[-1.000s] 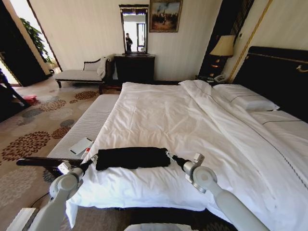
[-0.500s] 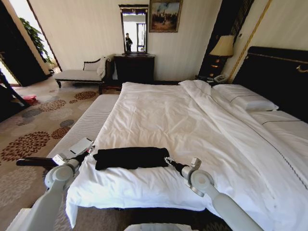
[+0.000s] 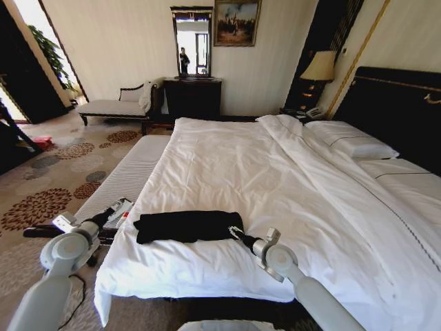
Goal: Fold the clothes on the bed.
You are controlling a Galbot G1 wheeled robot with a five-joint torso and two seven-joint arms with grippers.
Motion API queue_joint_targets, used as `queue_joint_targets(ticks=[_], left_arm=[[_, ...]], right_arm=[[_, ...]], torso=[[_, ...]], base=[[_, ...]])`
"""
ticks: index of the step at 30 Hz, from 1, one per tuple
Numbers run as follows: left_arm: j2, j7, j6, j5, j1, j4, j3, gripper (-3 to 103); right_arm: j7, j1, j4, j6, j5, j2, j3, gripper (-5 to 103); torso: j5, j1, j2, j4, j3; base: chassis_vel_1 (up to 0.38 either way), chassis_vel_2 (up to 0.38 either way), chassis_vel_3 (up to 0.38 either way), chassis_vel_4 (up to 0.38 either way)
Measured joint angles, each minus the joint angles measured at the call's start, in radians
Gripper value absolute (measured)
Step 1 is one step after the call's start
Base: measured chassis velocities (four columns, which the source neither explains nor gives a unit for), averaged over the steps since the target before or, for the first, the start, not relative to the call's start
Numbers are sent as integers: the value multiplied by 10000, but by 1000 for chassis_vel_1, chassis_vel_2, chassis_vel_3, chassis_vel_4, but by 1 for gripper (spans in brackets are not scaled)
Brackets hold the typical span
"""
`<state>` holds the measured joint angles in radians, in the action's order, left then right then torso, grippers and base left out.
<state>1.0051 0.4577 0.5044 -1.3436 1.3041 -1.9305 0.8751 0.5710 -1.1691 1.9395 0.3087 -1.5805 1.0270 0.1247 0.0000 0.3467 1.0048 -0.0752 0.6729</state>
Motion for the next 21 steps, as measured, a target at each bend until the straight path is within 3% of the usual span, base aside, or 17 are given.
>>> queue_joint_targets(ticks=[2, 8, 11, 15, 21], left_arm=[[11, 9, -3, 29, -6, 10, 1, 100], [-1, 64, -37, 109, -97, 101, 58, 100], [8, 85, -46, 164, -94, 152, 68, 100], [11, 157, -50, 226, -146, 247, 35, 100], [-293, 204, -50, -34, -440, 357, 104, 100]], right_arm=[[-18, 2, 39, -19, -21, 17, 9, 79], [-77, -106, 167, -64, -29, 124, 35, 52], [-134, -153, 171, -79, -5, 168, 44, 47], [-179, -122, 172, -139, 25, 212, 43, 25], [-218, 101, 153, -238, -30, -95, 114, 9]], torso=[[0, 0, 0, 0, 0], [0, 0, 0, -2, 0], [0, 0, 0, -2, 0], [0, 0, 0, 0, 0], [0, 0, 0, -2, 0]], base=[[0, 0, 0, 0], [0, 0, 0, 0], [0, 0, 0, 0], [0, 0, 0, 0], [0, 0, 0, 0]])
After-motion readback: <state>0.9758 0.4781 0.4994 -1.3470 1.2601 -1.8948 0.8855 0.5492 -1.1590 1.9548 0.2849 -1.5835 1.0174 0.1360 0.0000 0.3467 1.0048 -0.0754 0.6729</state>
